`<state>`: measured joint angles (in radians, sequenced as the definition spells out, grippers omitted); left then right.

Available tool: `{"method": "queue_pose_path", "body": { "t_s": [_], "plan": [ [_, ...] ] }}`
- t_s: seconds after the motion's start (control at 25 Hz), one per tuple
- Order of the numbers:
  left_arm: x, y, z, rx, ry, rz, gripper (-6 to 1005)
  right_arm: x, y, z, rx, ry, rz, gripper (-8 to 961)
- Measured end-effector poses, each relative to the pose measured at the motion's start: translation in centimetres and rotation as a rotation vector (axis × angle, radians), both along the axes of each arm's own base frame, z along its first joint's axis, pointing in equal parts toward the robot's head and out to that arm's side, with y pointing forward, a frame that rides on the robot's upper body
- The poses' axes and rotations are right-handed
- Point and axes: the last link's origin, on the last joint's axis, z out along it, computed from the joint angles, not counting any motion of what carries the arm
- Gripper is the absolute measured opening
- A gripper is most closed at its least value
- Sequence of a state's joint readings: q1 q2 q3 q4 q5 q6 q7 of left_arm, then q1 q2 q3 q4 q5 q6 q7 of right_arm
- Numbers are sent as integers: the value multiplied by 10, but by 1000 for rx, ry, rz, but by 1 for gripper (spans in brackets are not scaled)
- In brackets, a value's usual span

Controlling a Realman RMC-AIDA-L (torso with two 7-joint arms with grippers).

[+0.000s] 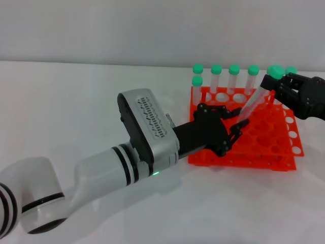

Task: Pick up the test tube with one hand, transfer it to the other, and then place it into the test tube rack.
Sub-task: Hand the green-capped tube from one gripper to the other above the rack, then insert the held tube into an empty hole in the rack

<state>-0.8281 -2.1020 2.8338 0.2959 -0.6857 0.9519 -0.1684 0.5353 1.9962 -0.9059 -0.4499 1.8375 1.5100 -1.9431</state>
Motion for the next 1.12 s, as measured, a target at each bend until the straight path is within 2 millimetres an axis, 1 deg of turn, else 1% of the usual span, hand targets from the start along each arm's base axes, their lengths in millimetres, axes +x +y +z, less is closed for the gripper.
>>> {"method": "queue_pose_path", "body": {
  "t_s": [0.24,0.32,0.44,0.48,0.64,0.72,0.88,0.96,1.08,1.12],
  "plan": [
    [-4,-1,-1,35,33,-17,235,0,1,2,16,1,3,196],
    [-8,-3,0,55,33,-12,326,1,1,4,33,5,0,196],
    [-21,-8,4,100,7,40,462,3,3,6,71,13,-10,196],
    [-26,-11,6,117,-7,64,483,3,4,7,85,13,-12,196],
    [-57,-26,20,228,-77,200,568,-3,14,6,141,0,-15,196],
    [-78,-36,30,296,-114,288,611,-10,24,1,153,-17,-16,197],
    [-112,-49,50,397,-185,446,696,-26,39,-11,167,-60,11,197],
    [-129,-55,62,462,-228,521,772,-35,45,-21,161,-101,35,197],
    [-147,-63,78,534,-280,591,886,-43,52,-33,138,-167,52,197],
    [-152,-65,82,548,-301,609,887,-45,54,-37,130,-189,53,197]
  ]
}}
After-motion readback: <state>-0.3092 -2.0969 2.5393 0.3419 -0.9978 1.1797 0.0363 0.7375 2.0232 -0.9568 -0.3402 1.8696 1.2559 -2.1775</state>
